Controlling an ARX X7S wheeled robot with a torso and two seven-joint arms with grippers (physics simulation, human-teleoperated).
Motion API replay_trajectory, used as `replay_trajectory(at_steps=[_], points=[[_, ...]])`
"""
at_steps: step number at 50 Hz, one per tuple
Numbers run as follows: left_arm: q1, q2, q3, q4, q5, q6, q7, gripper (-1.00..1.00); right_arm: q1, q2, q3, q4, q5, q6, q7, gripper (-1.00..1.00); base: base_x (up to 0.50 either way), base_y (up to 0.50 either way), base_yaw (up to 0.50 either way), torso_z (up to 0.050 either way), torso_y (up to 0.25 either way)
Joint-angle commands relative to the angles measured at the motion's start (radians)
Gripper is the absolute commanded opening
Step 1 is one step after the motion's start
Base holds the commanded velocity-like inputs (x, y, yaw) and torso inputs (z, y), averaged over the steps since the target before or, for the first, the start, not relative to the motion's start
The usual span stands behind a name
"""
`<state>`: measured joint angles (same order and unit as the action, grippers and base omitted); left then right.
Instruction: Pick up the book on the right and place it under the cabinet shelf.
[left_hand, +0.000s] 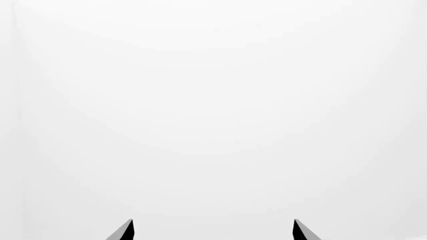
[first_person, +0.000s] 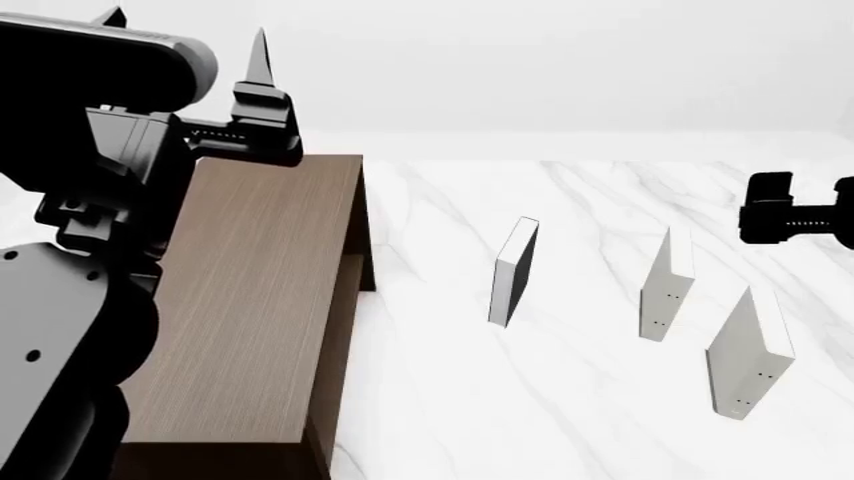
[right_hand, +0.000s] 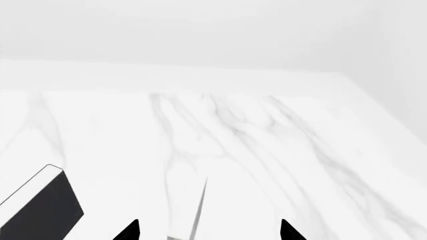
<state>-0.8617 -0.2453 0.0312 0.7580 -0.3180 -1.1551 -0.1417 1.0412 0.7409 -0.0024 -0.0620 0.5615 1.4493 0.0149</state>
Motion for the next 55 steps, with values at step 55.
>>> replay_trajectory(at_steps=[55], points=[[0.011, -0.022, 0.012, -0.006, -0.025, 0.013, -0.025, 1.0, -0.066, -0.043, -0.034, 0.12, -0.027, -0.139, 0.022, 1.0, 0.0, 0.0, 0.0, 0.0, 0.0]])
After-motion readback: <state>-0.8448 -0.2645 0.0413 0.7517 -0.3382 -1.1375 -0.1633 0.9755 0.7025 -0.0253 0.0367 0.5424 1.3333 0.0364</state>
